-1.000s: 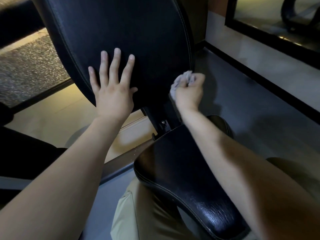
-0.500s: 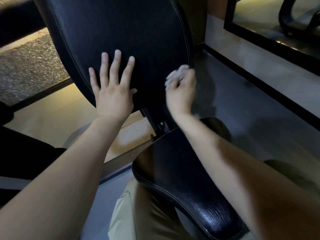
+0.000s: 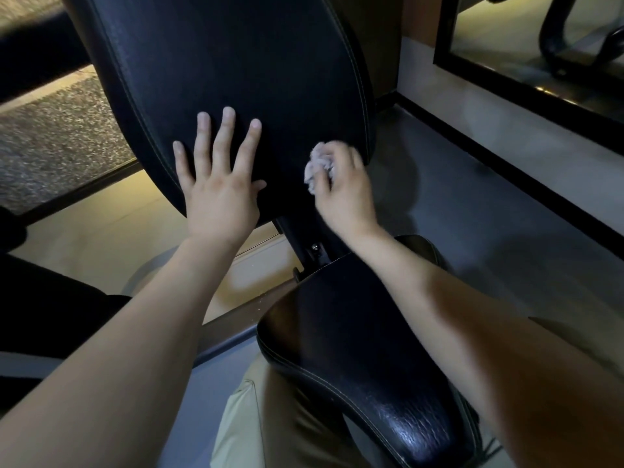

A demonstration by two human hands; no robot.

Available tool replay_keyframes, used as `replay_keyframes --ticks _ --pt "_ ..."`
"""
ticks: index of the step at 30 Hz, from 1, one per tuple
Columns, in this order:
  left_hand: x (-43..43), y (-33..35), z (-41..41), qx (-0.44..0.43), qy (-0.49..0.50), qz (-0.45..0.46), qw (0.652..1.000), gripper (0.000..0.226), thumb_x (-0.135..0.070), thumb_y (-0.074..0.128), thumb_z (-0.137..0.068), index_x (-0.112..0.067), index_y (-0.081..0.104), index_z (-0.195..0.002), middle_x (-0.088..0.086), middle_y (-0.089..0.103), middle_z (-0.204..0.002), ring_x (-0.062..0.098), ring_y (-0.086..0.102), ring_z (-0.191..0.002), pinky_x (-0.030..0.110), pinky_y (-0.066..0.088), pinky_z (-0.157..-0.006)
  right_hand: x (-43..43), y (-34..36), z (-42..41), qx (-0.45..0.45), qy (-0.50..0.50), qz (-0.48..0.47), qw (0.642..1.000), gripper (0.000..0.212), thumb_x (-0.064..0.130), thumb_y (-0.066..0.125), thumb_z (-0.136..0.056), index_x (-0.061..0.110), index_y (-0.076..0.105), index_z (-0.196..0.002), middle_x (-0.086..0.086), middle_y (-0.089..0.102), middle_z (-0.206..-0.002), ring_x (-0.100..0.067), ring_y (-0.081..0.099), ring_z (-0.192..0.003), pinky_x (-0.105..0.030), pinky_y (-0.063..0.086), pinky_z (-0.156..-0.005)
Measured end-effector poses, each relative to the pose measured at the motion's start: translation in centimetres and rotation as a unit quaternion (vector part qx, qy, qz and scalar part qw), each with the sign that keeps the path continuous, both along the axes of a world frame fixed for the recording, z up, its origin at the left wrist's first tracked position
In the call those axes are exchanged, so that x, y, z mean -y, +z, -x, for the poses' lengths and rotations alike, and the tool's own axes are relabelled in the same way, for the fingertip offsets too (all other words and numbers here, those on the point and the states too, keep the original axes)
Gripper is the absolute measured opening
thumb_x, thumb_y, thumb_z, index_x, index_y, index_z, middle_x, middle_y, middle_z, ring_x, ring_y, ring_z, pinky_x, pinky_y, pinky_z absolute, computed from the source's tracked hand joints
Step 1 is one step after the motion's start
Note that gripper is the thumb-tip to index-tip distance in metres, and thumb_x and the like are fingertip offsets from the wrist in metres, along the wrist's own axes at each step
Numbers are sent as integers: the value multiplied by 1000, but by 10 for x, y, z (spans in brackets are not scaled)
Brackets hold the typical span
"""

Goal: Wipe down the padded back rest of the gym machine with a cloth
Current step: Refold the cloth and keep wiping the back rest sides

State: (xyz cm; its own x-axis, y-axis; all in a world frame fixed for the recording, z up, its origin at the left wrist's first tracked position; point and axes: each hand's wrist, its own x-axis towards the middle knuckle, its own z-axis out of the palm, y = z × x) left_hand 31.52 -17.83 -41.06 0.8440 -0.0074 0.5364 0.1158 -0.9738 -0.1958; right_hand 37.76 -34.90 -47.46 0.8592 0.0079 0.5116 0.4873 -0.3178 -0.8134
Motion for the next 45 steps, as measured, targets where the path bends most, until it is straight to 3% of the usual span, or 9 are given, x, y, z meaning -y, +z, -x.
replay_keyframes --ticks 5,10,15,21,26,31,37,42,45 --pt "0 2 0 -2 -3 4 1000 85 -30 65 -96 -32 12 -162 4 4 -171 32 -6 -156 63 -2 -122 3 27 -25 -20 -136 -130 982 21 13 55 -98 6 58 -118 -9 59 -119 -8 55 -96 0 37 -77" --pt "0 3 1 -5 1 -2 1000 87 -32 66 -94 -33 12 -162 3 4 -171 31 -5 -157 62 -1 -122 -3 11 -10 85 -4 34 996 27 16 54 -101 9 59 -127 -11 57 -120 -18 62 -102 -20 50 -84" --pt "0 3 1 -6 2 -2 1000 86 -32 65 -95 -33 12 -162 3 4 -171 31 -6 -157 62 0 -123 12 35 -33 25 -146 -62 987 23 17 55 -100 7 61 -120 -11 60 -115 -8 53 -89 1 34 -72" --pt "0 4 1 -4 0 -2 1000 85 -33 66 -95 -32 13 -162 3 5 -170 31 -5 -157 62 0 -123 9 25 -24 133 -3 90 987 30 18 52 -103 8 59 -130 -14 55 -118 -24 62 -97 -25 51 -81" --pt "2 4 2 -2 -3 3 1000 84 -30 65 -96 -31 13 -162 4 6 -170 32 -5 -156 62 -1 -123 17 41 -39 65 -149 -8 987 26 14 54 -100 4 61 -123 -17 56 -113 -25 61 -92 -15 40 -76" --pt "2 5 2 -2 0 2 1000 85 -31 66 -95 -32 14 -161 3 6 -170 31 -5 -157 60 -2 -123 11 30 -24 169 48 143 974 28 17 51 -103 6 59 -128 -16 54 -114 -27 61 -91 -36 54 -79" --pt "1 5 1 0 1 4 1000 85 -32 67 -94 -33 15 -161 2 6 -170 31 -4 -157 60 -1 -123 8 48 -39 82 -141 -1 987 24 13 54 -99 2 61 -119 -18 58 -113 -27 62 -91 -14 39 -75" --pt "1 4 2 7 2 2 1000 84 -32 68 -92 -32 19 -160 1 9 -170 29 -1 -157 59 1 -123 5 41 -21 197 62 168 964 29 16 49 -102 7 60 -127 -15 55 -109 -27 62 -88 -38 56 -76" --pt "1 4 2 4 2 4 1000 82 -32 68 -93 -30 21 -160 2 9 -170 29 -2 -157 60 1 -123 15 53 -39 179 -28 111 977 25 18 49 -104 7 63 -122 -15 55 -109 -22 61 -86 -32 54 -74"
